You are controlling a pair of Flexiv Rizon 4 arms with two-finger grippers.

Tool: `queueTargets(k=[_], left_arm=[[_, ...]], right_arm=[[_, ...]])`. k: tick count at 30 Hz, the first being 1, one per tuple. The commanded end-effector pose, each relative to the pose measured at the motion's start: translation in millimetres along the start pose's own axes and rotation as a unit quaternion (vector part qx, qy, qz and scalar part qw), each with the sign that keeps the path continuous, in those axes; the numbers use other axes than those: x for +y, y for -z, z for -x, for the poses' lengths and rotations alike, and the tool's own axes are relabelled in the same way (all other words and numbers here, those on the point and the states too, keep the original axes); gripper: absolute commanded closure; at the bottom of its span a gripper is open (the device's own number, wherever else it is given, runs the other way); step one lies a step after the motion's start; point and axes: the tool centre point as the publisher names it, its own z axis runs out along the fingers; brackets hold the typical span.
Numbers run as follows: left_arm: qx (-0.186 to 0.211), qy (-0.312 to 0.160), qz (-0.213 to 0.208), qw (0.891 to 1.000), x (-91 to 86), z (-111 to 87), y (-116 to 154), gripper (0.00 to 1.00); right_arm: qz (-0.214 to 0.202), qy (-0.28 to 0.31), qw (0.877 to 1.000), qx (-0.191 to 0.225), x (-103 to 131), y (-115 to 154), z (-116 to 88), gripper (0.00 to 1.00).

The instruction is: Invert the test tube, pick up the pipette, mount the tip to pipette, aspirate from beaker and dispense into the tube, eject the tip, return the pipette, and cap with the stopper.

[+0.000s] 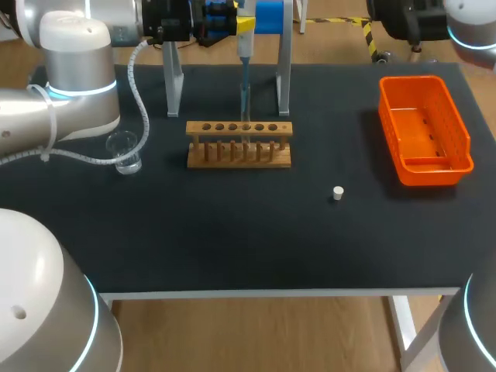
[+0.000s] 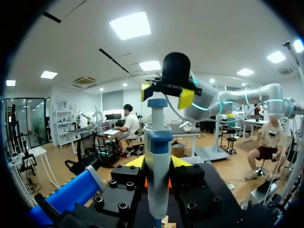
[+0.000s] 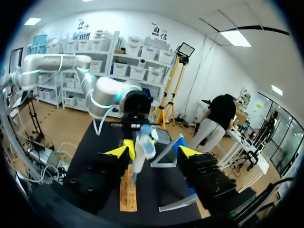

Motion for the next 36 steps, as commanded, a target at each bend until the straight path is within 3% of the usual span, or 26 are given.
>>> queueTargets(k=[1,9,16,24,32,36], left_arm=[[-0.001,0.000,0.001,1.000,-1.1,-0.6,0.2,1.00],[-0.001,0.000,0.001,1.000,-1.1,-0.6,0.2,1.00],[-0.001,0.000,0.001,1.000,-1.1,-0.6,0.2,1.00],[-0.001,0.000,0.001,1.000,-1.1,-0.6,0.2,1.00],[-0.001,0.000,0.001,1.000,-1.1,-0.6,0.2,1.00],[-0.001,0.000,0.001,1.000,-1.1,-0.6,0.2,1.00]], right_arm=[[-0.007,0.004,1.000,0.010,-31.6,16.8,-3.4,0.00],[-0.024,0.032,0.996,0.077,-87.8,7.0,-23.3,0.00],[-0.035,0.037,0.989,0.137,-123.8,-27.1,-45.6,0.00],[-0.032,0.000,0.986,0.166,-161.1,-74.9,-60.3,0.00],[0.007,-0.041,0.983,0.180,-181.0,-105.3,-67.5,0.00],[0.005,-0.052,0.981,0.186,-188.1,-119.9,-74.6,0.00]])
